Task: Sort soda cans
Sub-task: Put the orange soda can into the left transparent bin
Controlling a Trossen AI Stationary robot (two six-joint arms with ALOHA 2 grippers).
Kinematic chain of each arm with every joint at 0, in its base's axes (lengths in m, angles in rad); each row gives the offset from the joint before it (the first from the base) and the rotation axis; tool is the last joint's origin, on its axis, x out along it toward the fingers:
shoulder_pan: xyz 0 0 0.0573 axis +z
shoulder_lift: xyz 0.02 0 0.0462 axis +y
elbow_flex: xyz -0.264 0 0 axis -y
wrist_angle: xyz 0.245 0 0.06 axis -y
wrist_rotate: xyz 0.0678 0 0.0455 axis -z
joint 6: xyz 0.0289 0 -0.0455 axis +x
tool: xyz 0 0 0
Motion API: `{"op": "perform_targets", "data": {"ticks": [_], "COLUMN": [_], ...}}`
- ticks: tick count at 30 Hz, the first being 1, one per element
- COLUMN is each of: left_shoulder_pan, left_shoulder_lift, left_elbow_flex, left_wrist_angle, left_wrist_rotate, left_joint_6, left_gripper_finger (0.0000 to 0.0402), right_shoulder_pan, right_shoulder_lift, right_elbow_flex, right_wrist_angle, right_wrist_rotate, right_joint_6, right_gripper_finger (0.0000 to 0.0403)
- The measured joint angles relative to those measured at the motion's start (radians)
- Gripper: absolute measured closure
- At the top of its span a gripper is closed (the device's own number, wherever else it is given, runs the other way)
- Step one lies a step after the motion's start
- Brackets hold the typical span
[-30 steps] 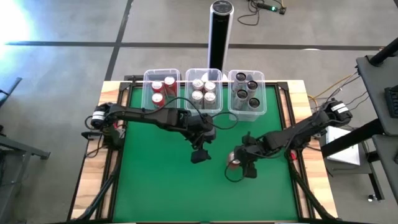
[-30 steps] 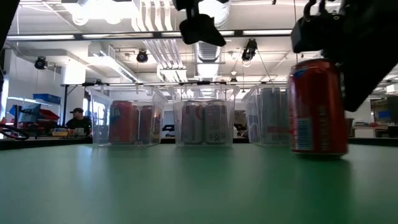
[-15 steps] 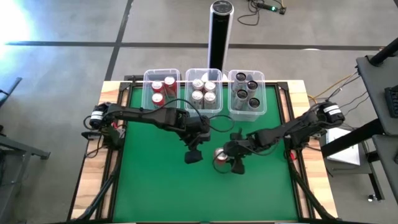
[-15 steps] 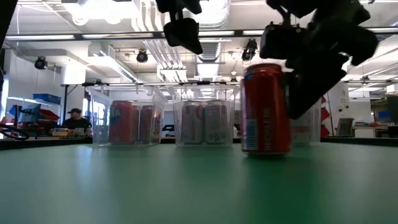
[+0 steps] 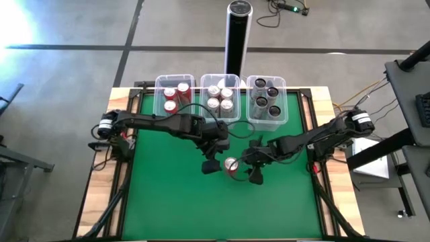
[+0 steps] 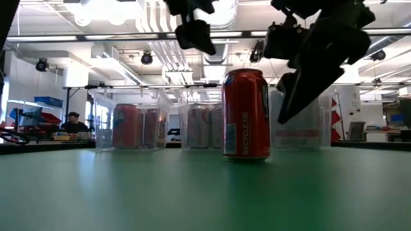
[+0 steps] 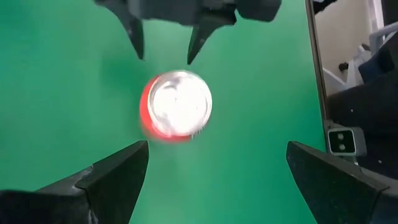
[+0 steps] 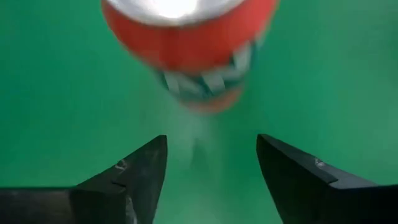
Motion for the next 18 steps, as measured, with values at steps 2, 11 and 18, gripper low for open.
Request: {"op": "perform_targets", "data": {"ticks": [2,11,18], "left_shoulder_pan": [0.000,-0.002,-0.011], "left_shoulder_lift": [0.010,0.110,0.152], "left_elbow_flex": [0.000,-0.001,0.002], "left_wrist_angle": [0.035,0.077,0.101], "left_wrist_rotate": [-0.007,-0.192,-0.150], "left_joint_6": [0.001,0.068,0.084], "left_gripper_finger": [0.0036,0.0036,0.0036], "right_shoulder_pan": [0.000,0.004,0.005], "right_shoulder_lift": [-0.036,-0.195,-0.229], "right_elbow_flex": [0.000,0.000,0.000], "right_wrist_angle": [-0.070,-0.283,-0.318], "right_wrist_rotate": [0.002,0.054,0.053], "right_joint_6": [0.018,0.107,0.181], "right_gripper_finger": [0.0141,0.0053,0.0036]}}
